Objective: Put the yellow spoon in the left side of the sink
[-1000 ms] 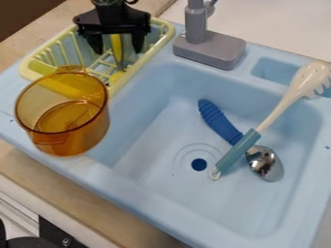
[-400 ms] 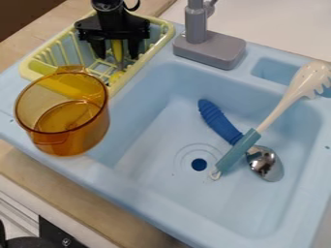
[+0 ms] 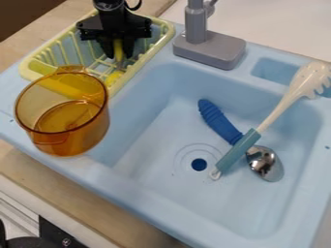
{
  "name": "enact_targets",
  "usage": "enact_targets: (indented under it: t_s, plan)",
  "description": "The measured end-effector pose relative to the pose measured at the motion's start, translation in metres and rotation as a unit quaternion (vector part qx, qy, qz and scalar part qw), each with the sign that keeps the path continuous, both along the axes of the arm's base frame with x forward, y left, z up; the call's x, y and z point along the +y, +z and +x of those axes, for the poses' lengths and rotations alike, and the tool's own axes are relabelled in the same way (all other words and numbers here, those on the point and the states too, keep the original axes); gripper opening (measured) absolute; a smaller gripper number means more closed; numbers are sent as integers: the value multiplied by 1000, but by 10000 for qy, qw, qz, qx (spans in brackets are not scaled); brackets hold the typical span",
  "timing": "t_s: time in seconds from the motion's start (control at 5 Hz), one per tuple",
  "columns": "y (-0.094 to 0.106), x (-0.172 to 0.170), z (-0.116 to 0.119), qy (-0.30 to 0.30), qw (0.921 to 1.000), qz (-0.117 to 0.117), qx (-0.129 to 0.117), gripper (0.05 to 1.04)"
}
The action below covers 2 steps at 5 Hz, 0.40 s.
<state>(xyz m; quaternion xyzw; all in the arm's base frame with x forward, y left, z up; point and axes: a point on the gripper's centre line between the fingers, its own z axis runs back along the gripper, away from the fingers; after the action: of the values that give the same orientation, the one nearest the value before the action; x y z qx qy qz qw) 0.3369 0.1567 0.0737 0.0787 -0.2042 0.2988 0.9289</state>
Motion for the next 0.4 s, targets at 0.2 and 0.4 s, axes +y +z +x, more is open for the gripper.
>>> enact_targets:
  t_s: [0.2, 0.4]
  plan:
    - [12, 2, -4, 118, 9999, 83, -55, 328]
    - [30, -2, -9, 214, 9995, 154, -195, 328]
